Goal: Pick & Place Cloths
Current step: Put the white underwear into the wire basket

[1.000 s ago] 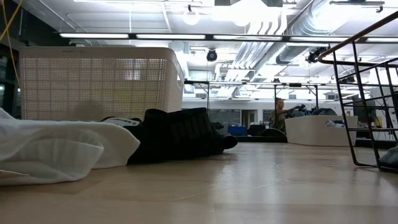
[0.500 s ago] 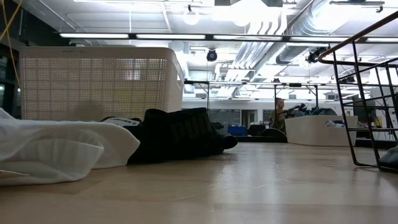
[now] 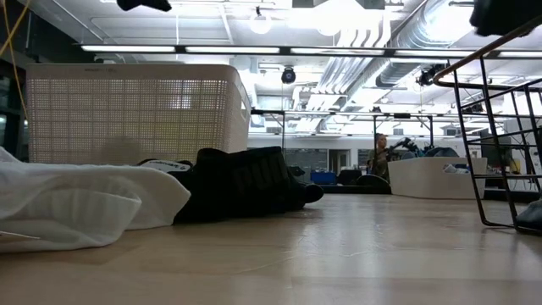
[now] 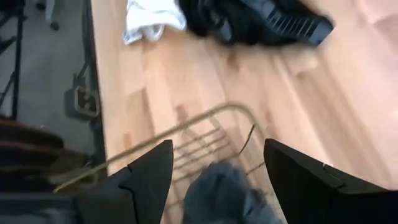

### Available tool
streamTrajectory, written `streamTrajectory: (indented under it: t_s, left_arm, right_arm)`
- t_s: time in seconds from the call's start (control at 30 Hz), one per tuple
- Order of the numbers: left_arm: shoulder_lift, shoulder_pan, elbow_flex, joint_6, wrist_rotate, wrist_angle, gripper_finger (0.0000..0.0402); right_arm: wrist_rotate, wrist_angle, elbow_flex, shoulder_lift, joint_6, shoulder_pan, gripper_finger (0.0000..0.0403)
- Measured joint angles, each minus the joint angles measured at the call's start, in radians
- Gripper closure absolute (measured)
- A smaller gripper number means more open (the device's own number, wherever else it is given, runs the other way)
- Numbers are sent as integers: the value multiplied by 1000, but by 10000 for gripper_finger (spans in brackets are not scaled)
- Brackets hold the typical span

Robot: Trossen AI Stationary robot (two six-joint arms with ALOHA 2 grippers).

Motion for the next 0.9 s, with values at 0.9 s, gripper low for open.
streamTrajectory:
  t_s: [0.9]
  left_arm:
    - [35,-269,-181,-224,216,-207,34]
  right_arm:
    - [50,41,0,0,-293,-200,160]
